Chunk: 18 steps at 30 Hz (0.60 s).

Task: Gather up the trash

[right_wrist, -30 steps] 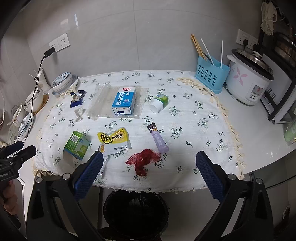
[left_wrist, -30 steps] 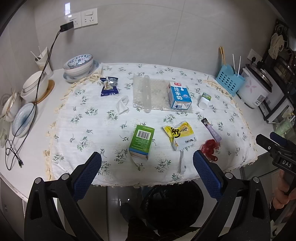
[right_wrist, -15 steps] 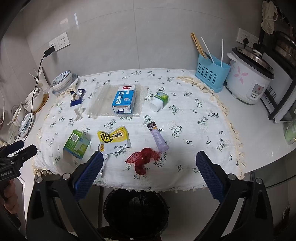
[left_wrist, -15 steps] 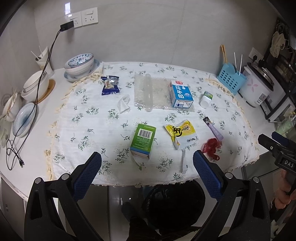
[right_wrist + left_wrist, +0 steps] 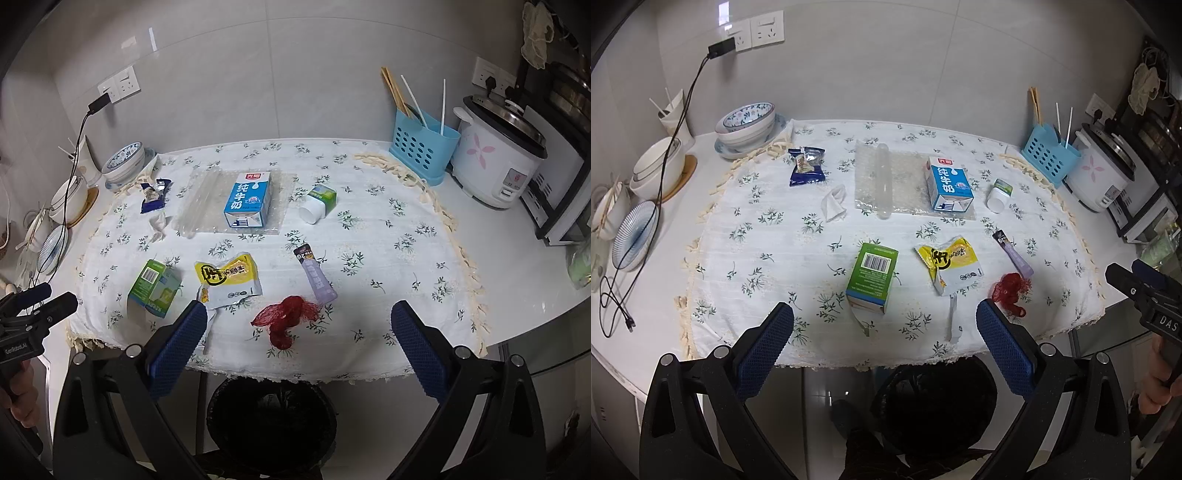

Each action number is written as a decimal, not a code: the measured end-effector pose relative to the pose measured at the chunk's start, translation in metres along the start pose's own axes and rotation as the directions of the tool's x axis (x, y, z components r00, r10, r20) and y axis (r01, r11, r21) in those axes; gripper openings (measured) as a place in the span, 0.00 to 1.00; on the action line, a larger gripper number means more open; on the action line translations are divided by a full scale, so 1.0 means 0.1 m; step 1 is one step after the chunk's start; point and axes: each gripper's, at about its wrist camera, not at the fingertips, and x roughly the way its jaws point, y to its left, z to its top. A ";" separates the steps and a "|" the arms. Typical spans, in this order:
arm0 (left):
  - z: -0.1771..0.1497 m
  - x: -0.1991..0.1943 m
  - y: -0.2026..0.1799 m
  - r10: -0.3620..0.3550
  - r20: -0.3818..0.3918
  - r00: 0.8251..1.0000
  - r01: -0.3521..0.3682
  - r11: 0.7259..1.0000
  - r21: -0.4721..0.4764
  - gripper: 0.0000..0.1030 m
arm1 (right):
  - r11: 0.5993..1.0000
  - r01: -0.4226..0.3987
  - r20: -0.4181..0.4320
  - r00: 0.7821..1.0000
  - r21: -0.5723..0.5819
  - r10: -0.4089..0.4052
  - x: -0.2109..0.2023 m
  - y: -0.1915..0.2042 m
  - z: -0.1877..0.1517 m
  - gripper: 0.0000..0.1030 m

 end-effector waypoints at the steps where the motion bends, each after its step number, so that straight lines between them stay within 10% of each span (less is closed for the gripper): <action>1: 0.00 0.00 0.00 -0.002 -0.002 1.000 0.002 1.000 -0.001 0.94 | 1.000 0.001 0.000 1.000 0.000 -0.001 0.00 -0.01 0.01 0.93; 18: 0.03 0.00 -0.04 -0.021 -0.011 1.000 0.021 1.000 0.004 0.94 | 1.000 0.001 -0.001 1.000 -0.001 -0.001 0.01 -0.01 0.02 0.93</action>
